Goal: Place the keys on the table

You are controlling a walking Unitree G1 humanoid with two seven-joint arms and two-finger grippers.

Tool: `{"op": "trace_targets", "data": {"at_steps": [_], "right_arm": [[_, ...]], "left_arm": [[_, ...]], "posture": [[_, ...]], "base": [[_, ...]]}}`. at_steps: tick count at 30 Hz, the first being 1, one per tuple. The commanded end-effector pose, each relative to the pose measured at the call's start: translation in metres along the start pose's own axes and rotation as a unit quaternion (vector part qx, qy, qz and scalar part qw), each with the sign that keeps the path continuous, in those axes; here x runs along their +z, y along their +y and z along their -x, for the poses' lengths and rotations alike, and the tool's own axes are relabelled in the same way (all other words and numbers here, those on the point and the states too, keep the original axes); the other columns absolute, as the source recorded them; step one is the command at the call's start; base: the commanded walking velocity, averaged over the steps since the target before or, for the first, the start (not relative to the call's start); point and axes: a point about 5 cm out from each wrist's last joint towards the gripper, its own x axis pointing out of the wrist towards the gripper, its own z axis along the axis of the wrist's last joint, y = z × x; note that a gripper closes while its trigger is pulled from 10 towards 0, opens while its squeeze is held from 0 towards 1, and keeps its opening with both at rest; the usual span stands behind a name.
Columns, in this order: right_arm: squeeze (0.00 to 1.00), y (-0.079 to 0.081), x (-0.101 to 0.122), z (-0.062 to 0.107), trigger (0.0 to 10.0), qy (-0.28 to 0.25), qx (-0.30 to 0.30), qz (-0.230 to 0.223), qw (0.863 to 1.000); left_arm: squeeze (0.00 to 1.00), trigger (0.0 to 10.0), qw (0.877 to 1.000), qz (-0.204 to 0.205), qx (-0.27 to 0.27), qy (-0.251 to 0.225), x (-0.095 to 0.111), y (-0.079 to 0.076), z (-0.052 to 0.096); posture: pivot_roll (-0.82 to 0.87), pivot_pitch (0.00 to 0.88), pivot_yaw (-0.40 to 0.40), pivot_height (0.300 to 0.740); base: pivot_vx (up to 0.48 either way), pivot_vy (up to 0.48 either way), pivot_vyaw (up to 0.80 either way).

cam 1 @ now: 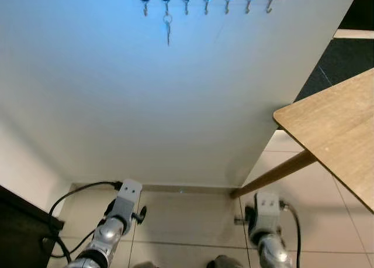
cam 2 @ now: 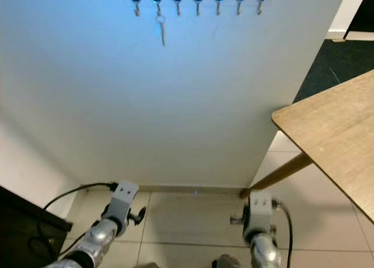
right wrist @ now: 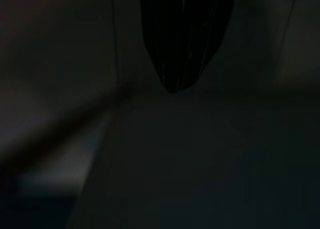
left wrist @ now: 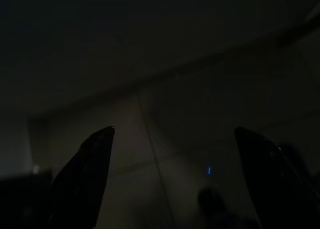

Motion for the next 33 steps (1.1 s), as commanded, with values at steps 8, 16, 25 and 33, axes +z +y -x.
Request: {"op": "trace_targets", "data": {"at_steps": [8, 16, 25, 33], "right_arm": [[0.0, 0.025, 0.139, -0.04, 10.0, -0.277, 0.055, -0.001, 0.959], [0.03, 0.047, 0.194, -0.057, 10.0, -0.317, 0.148, 0.036, 0.936], [1.0, 0.056, 0.244, -0.062, 10.0, -0.355, 0.194, 0.043, 0.914], [0.0, 0.059, 0.274, -0.077, 10.0, -0.355, 0.18, 0.052, 0.916]], "left_arm": [[0.0, 10.0, 0.983, 0.012, 0.012, -0.185, 0.078, 0.005, -0.011], [0.0, 10.0, 0.959, 0.046, 0.021, -0.277, 0.128, 0.005, -0.012], [0.0, 10.0, 0.929, 0.034, 0.055, -0.365, 0.174, 0.014, -0.002], [0.0, 10.0, 0.907, 0.023, 0.058, -0.417, 0.204, 0.016, 0.009]], "posture": [[0.0, 0.067, 0.039, 0.74], [0.01, 0.066, 0.03, 0.74], [0.01, 0.079, 0.01, 0.74], [0.02, 0.092, -0.009, 0.74]], "base": [[0.0, 0.0, 0.0], [0.0, 0.0, 0.0], [0.0, 0.0, 0.0], [0.0, 0.0, 0.0]]}}
